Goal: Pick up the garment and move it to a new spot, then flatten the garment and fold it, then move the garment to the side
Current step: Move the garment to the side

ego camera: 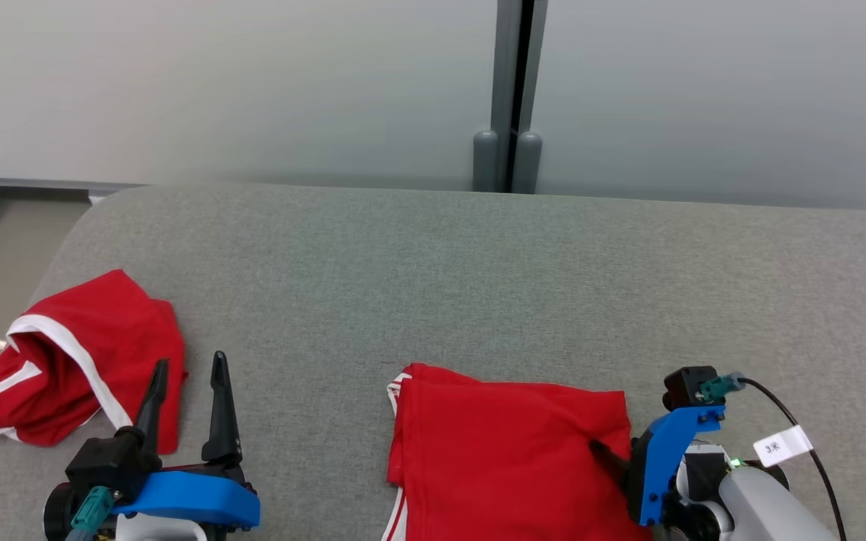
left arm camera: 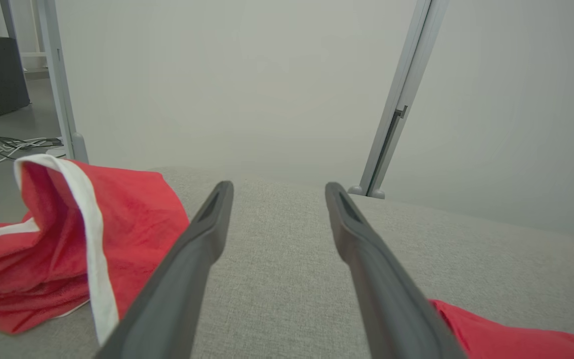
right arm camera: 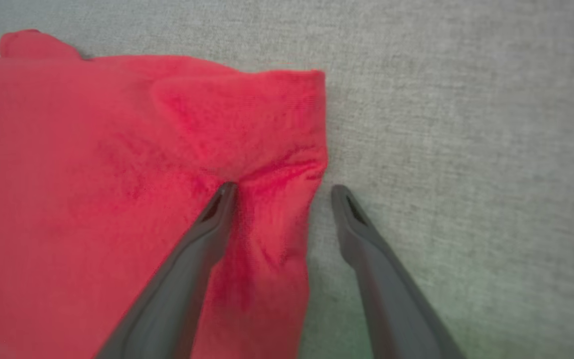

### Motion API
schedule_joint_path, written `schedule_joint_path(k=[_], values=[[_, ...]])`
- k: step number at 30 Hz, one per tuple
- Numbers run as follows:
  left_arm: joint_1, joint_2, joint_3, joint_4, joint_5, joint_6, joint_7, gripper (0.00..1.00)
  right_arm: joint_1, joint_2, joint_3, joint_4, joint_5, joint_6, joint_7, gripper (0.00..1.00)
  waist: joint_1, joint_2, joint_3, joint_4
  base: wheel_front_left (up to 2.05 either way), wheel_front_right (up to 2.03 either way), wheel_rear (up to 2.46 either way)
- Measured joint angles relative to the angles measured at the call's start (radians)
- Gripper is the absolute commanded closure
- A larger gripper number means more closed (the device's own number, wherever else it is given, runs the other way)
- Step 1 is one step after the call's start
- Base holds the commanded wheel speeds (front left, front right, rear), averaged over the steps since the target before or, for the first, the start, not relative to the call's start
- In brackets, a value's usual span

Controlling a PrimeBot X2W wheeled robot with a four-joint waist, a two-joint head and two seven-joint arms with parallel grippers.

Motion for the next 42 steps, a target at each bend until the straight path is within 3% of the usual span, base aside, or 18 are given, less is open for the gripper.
schedule_joint_path(k=[2,3,4,5,6,21,42], values=[[-0.004,0.000,-0.002,0.001,0.000,0.000,0.000,0.00,-0.009,0.000,0.011,0.008,0.016,-0.001,0.022,0.03,0.0000,0.0000,0.007,0.012,0.00,0.00,0.00],[-0.005,-0.001,-0.003,0.001,0.000,0.000,0.000,0.00,-0.011,-0.002,0.015,0.010,0.024,-0.001,0.025,0.44,0.0000,0.0000,0.010,0.016,0.00,0.00,0.00],[-0.005,-0.001,-0.004,0.001,0.000,0.000,0.000,0.00,-0.012,-0.003,0.019,0.011,0.032,-0.002,0.025,0.56,-0.0001,0.0000,0.012,0.020,0.00,0.00,0.00],[-0.005,-0.001,-0.003,0.001,0.000,0.000,0.000,0.00,-0.015,-0.004,0.025,0.011,0.040,-0.002,0.025,0.84,0.0000,-0.0001,0.014,0.023,0.00,0.00,0.00],[-0.005,-0.001,-0.003,0.001,0.000,0.000,0.000,0.00,-0.015,-0.006,0.033,0.008,0.044,-0.002,0.021,1.00,-0.0001,0.0000,0.015,0.025,0.00,0.00,0.00],[-0.032,-0.004,-0.090,0.009,0.003,-0.003,0.000,0.00,-0.085,-0.050,0.076,-0.018,0.073,0.000,-0.191,1.00,0.0001,0.0001,0.009,-0.058,0.00,0.00,0.00],[-0.099,-0.006,-0.227,0.030,-0.024,-0.004,0.000,0.00,-0.145,-0.099,0.059,0.012,0.128,0.000,-0.298,1.00,0.0001,0.0002,0.061,-0.366,0.00,0.00,0.00]])
